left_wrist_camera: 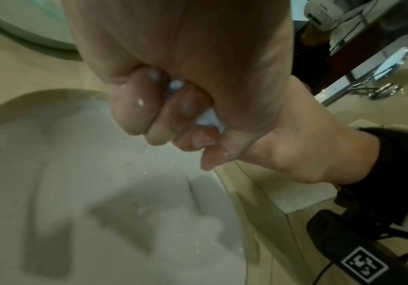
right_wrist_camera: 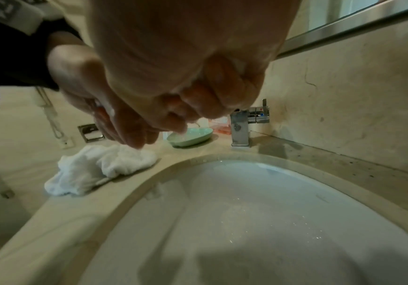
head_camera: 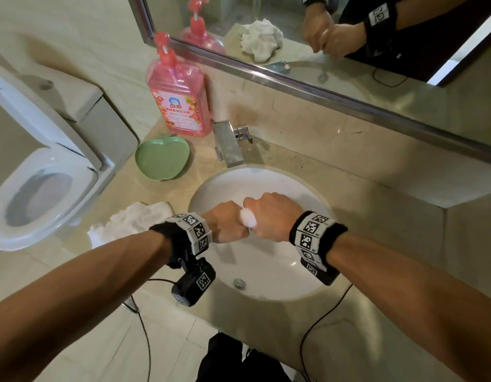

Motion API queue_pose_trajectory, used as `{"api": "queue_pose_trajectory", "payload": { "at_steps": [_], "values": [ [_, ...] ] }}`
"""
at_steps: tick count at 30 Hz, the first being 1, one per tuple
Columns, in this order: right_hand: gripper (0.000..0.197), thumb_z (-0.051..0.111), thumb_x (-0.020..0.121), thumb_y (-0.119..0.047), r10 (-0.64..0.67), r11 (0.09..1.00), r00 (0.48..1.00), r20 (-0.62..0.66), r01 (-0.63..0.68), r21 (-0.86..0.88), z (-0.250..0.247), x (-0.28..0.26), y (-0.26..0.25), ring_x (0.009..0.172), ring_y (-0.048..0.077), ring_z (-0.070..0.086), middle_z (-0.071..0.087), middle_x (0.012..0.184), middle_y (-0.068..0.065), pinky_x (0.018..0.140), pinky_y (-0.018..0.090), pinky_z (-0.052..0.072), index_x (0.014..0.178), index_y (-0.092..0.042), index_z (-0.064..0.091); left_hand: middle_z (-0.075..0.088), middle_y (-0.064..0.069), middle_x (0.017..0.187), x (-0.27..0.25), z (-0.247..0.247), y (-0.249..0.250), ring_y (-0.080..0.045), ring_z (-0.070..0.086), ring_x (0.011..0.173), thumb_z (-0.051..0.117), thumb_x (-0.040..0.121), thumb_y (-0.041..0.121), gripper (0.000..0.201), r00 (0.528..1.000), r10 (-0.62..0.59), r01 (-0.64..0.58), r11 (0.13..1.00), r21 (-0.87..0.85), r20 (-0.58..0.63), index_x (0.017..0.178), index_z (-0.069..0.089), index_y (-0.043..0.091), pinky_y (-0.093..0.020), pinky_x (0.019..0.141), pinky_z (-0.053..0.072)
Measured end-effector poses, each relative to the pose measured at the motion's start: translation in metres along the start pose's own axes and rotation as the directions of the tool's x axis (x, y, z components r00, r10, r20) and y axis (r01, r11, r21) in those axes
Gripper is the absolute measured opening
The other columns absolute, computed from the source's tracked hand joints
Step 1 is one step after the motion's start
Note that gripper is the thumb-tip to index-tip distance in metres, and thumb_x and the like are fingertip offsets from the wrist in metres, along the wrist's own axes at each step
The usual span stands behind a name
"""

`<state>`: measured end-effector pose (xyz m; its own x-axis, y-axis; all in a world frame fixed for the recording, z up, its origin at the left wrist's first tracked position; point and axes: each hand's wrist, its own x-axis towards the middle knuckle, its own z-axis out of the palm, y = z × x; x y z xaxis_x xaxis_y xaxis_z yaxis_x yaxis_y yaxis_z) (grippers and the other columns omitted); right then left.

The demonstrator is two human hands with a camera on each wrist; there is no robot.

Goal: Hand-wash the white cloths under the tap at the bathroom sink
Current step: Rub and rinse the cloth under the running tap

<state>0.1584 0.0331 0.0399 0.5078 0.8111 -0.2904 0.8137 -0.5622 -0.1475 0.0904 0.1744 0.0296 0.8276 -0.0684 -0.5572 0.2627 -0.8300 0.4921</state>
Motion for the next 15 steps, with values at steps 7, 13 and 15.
{"api": "queue_pose_trajectory", "payload": {
  "at_steps": [7,13,15],
  "values": [
    [0.03,0.057,0.088,-0.032,-0.068,0.994,0.997,0.044,0.071,-0.081,0.008,0.002,-0.003,0.063,0.028,0.041,0.063,0.087,0.013,0.055,0.033,0.025,0.111,-0.013,0.051,0.067,-0.006,0.102,-0.001,0.015,-0.005,-0.023,0.062,0.092,0.064,0.082,0.022,0.019,1.0,0.003,0.0,0.997,-0.077,0.03,0.098,0.068,0.012,-0.033,0.079,0.05],
    [0.03,0.055,0.088,-0.029,-0.084,0.993,0.993,0.082,0.09,-0.076,0.01,0.002,-0.005,0.068,0.033,0.052,0.064,0.088,0.014,0.058,0.035,0.031,0.112,-0.012,0.05,0.067,-0.006,0.094,-0.001,0.021,-0.009,-0.024,0.062,0.087,0.064,0.08,0.016,0.004,1.0,-0.005,0.01,0.989,-0.145,0.031,0.085,0.063,0.014,-0.033,0.072,0.049],
    [0.031,0.056,0.088,-0.029,-0.069,0.995,0.995,0.077,0.074,-0.071,0.008,0.004,-0.005,0.068,0.033,0.052,0.065,0.089,0.014,0.059,0.035,0.031,0.113,-0.012,0.051,0.069,-0.007,0.098,0.0,0.019,-0.009,-0.026,0.063,0.09,0.065,0.08,0.018,0.011,1.0,-0.011,0.013,0.991,-0.134,0.014,0.09,0.065,0.013,-0.036,0.079,0.052]
  ]
}}
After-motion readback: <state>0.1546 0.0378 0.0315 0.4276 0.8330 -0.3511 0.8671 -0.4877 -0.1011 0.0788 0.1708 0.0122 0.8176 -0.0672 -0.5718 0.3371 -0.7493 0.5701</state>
